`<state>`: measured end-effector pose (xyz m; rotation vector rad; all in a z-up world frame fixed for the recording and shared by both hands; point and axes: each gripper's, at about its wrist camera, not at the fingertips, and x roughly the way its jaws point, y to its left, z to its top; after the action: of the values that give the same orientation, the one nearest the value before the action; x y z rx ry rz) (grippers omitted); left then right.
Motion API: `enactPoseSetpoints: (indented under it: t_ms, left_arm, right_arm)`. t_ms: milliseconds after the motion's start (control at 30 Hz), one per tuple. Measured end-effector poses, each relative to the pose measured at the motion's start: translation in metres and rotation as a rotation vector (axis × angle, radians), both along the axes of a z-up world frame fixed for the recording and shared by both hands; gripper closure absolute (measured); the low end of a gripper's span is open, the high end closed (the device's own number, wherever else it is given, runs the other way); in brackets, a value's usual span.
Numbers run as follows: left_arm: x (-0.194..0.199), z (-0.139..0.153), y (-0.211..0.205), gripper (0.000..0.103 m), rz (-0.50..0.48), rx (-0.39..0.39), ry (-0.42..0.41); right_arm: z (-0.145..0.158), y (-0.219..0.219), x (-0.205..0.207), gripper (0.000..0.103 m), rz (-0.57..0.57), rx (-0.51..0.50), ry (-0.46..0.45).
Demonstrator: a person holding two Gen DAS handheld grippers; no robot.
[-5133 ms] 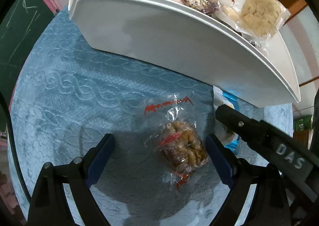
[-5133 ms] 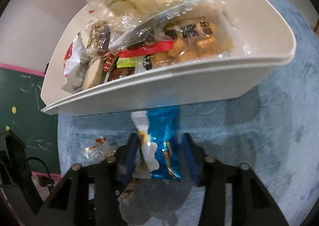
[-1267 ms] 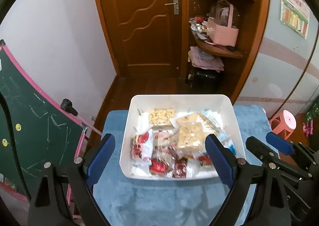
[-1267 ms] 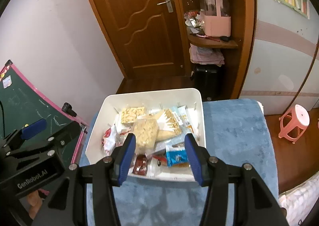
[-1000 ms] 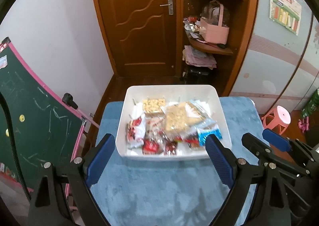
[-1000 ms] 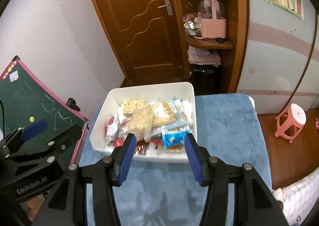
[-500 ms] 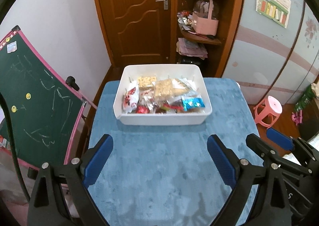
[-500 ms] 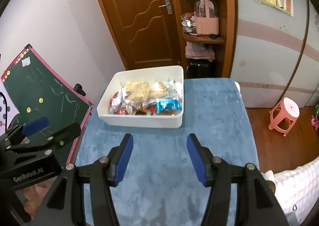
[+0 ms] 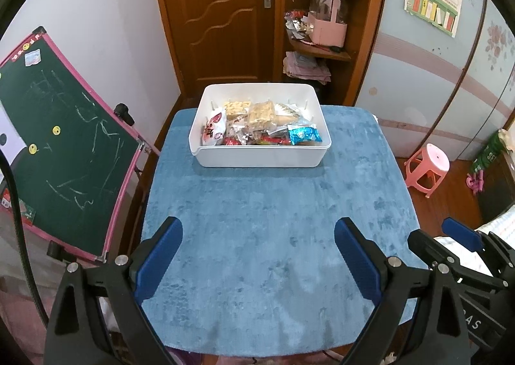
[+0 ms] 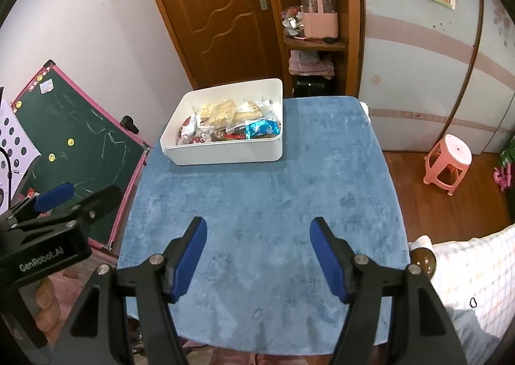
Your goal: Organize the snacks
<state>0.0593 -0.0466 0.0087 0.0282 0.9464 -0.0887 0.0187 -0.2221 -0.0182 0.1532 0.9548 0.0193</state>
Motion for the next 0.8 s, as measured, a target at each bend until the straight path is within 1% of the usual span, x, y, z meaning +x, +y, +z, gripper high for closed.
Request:
enactPoseSetpoints:
  t_ms: [300,433,800]
  left_arm:
    - [-0.013,-0.001,-0.001,0.008,-0.004,-0.016,0.007]
    - [-0.017,-0.002,-0.004,0.008,0.003,-0.007,0.008]
    - [-0.018,-0.003,-0.006,0.008,0.003,0.001,0.007]
  right_arm:
    - [0.010,0.011,-0.014,0.036,0.007,-0.033,-0.045]
    - [0.013,0.012,-0.018,0.036,0.004,-0.048,-0.062]
    - [0.015,0.011,-0.019,0.036,-0.004,-0.055,-0.068]
